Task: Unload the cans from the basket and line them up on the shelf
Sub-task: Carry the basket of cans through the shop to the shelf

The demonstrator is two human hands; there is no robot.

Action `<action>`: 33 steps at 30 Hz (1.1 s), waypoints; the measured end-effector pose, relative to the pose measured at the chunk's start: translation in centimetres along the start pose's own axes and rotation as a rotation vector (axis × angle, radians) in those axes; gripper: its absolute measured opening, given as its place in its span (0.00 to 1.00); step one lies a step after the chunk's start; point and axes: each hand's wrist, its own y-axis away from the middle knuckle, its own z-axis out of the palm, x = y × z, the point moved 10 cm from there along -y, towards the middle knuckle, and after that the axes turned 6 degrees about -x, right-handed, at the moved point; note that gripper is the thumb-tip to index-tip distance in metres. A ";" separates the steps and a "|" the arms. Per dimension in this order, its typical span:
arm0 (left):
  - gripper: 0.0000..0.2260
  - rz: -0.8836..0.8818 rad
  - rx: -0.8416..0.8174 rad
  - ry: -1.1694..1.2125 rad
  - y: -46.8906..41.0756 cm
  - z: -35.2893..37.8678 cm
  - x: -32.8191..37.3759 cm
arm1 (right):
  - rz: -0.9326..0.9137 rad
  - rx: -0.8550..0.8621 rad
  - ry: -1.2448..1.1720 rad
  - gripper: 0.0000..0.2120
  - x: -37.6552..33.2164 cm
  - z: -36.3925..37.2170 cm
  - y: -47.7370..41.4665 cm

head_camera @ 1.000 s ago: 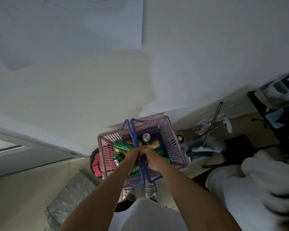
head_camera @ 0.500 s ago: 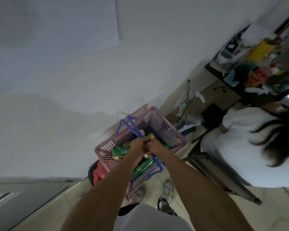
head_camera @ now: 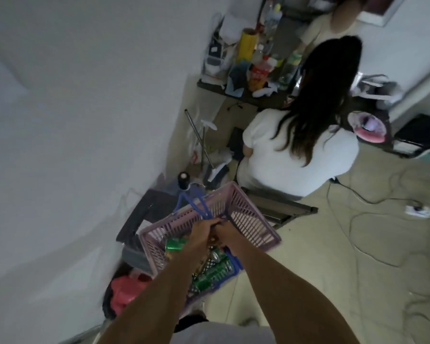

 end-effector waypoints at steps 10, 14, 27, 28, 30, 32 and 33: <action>0.09 -0.002 0.123 -0.070 1.3 5.6 -7.0 | -0.160 0.006 0.182 0.11 6.1 -5.4 3.5; 0.19 -0.008 0.078 -0.125 2.6 8.3 -10.0 | -0.127 0.057 0.149 0.06 10.0 -7.1 4.2; 0.05 -0.080 0.043 -0.311 4.4 17.4 -18.2 | -0.096 0.237 -0.304 0.04 22.4 -12.8 6.6; 0.05 -0.083 0.025 -0.338 4.6 18.2 -18.8 | -0.093 0.251 -0.332 0.05 23.4 -13.3 6.8; 0.04 -0.090 -0.006 -0.392 4.9 19.7 -20.1 | -0.098 0.277 -0.378 0.09 25.3 -14.4 7.4; 0.03 -0.089 -0.040 -0.428 5.4 21.6 -21.2 | -0.090 0.290 -0.431 0.06 27.2 -15.4 7.9; 0.03 -0.087 -0.057 -0.442 5.6 22.7 -21.7 | -0.090 0.296 -0.464 0.06 28.1 -16.1 8.2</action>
